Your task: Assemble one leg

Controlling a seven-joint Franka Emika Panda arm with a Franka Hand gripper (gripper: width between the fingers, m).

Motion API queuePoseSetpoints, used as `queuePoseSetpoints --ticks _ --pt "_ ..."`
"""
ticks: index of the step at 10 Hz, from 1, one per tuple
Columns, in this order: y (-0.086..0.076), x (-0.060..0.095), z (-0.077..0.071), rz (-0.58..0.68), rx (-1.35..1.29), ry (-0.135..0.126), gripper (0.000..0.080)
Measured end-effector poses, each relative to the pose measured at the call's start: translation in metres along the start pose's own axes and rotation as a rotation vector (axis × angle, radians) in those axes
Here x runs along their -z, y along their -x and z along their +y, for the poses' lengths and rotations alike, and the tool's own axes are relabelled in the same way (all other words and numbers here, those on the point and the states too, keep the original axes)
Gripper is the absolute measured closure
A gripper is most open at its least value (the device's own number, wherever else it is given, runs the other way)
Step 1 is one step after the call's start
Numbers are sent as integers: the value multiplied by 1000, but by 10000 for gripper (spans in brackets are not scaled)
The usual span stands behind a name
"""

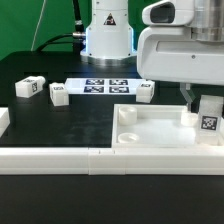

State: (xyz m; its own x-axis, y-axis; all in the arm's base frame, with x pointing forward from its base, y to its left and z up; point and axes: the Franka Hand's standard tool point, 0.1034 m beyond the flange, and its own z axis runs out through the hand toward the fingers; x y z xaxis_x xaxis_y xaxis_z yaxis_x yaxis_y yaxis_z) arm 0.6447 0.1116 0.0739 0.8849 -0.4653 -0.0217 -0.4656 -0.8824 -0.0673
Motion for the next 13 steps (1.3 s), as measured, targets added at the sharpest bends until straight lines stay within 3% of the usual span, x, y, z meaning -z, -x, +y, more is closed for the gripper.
queuePoseSetpoints --ticks 1,3,5,6,8,13 --pt "0 0 1 3 -51 -4 493" --pt "-4 1 15 32 -312 7 486" --pt "-6 1 20 36 -344 14 486" --pt "-6 1 19 36 -344 14 408" --pt "-6 1 19 36 -344 14 178" --pt "-6 1 20 36 -344 14 150"
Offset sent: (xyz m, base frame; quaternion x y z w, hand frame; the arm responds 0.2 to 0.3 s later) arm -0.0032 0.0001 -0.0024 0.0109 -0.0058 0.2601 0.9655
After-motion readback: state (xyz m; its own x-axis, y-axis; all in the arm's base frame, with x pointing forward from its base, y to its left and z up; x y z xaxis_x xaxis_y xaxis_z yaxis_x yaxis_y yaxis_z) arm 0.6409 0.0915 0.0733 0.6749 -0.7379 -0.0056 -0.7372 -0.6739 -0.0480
